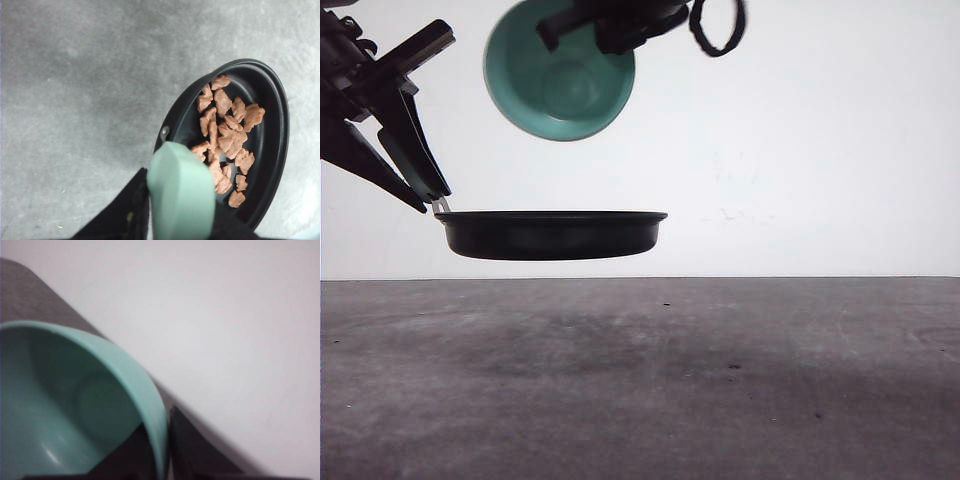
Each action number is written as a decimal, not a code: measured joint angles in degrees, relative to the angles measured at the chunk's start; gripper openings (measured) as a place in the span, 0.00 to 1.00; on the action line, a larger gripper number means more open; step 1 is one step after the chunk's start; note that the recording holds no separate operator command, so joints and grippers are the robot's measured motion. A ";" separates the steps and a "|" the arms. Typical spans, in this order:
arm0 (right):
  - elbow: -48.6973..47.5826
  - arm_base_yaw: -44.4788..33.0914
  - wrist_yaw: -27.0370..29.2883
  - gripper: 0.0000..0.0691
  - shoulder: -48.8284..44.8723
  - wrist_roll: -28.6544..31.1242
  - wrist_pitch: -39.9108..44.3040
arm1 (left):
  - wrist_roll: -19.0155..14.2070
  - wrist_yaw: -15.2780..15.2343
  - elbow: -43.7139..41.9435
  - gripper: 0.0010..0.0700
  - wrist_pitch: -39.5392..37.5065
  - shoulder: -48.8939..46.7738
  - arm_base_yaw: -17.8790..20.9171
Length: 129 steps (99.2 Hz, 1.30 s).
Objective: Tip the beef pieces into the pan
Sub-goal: 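Move the emptied bowl back with the right gripper, holding the pan level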
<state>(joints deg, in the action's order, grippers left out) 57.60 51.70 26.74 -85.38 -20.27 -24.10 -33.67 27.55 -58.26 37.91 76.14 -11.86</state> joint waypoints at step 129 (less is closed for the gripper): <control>-11.17 -54.99 -28.02 0.19 9.62 36.28 60.83 | 1.22 -0.02 0.00 0.07 -2.34 0.02 -0.02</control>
<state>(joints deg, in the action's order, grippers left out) 46.44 -3.29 -1.28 -75.77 16.01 36.73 -32.45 27.53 -58.26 35.57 76.16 -11.88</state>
